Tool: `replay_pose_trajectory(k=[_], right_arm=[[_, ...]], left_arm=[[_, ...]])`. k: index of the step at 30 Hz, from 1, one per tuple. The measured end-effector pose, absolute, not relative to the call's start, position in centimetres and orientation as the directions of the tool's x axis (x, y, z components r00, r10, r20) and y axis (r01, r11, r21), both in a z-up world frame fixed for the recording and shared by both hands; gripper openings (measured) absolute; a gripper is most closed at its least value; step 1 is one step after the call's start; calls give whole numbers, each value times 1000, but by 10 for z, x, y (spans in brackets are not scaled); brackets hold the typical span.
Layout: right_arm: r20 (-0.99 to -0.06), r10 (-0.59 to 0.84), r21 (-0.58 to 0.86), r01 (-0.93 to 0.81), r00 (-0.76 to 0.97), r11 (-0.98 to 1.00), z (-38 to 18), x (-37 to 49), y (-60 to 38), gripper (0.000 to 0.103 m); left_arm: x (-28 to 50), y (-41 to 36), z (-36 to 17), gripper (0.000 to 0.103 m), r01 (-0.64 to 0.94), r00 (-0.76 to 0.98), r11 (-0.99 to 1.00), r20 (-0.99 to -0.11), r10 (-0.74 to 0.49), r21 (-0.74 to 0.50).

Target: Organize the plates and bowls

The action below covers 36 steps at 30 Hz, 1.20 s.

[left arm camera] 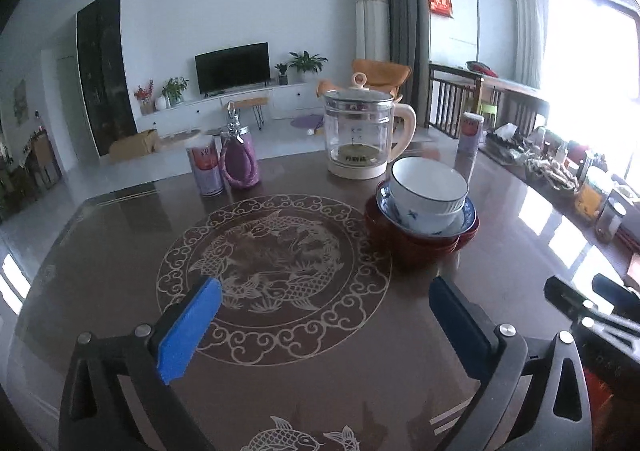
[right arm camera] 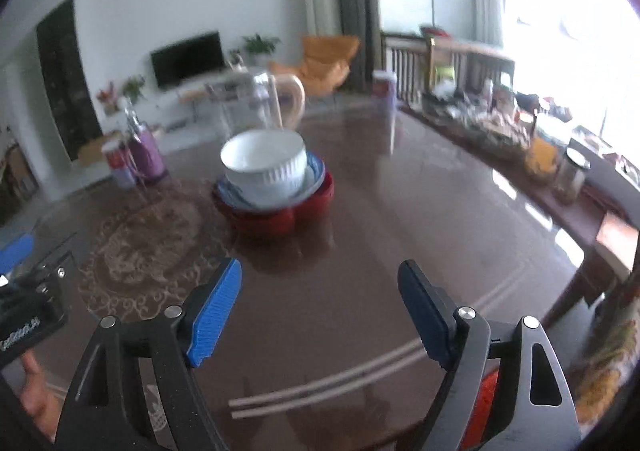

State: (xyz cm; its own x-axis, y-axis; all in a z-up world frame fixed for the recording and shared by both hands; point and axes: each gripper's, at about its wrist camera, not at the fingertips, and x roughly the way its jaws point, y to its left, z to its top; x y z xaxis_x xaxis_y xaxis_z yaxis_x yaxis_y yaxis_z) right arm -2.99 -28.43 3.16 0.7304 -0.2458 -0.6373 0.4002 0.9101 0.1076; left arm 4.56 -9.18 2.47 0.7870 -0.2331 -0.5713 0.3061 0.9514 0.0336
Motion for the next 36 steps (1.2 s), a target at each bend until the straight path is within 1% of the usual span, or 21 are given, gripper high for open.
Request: replay_pose_trajectory(k=[4,8,11,13,17,21,23,28,36], right_arm=[[-648,-290,55,423,704,904,34,-31,-282,83],[-633,-305,44,426,711,904,37,-34,-276,83],[-621,-327,15,428,712,903,40,-33,-272,83],[-618,-333,10,430,712,903,42,-35,-271,83],[-622,-347,-11,435,702,900,43,-35,-269,83],[-616,-359,-27,437,701,899,45,-36,-267,83],[-612,-363,-36,434,703,900,46,-35,-266,83],[-604,-370,-47,432,706,901,49,-34,-265,83],[-609,-369,-47,432,703,901,49,-33,-266,83]], left_arm=[[42,-99,23,103,311,795,947,-569,-210,85],[40,-104,21,103,320,792,941,-576,-204,107],[40,-105,23,103,342,781,936,-580,-232,86],[40,-103,24,103,369,764,928,-584,-275,46],[42,-104,24,103,388,740,921,-603,-298,21],[39,-110,26,103,366,778,926,-576,-250,93],[39,-112,25,103,364,770,925,-595,-232,110],[38,-110,30,103,362,774,929,-582,-249,84],[42,-112,33,103,384,748,923,-598,-287,38]])
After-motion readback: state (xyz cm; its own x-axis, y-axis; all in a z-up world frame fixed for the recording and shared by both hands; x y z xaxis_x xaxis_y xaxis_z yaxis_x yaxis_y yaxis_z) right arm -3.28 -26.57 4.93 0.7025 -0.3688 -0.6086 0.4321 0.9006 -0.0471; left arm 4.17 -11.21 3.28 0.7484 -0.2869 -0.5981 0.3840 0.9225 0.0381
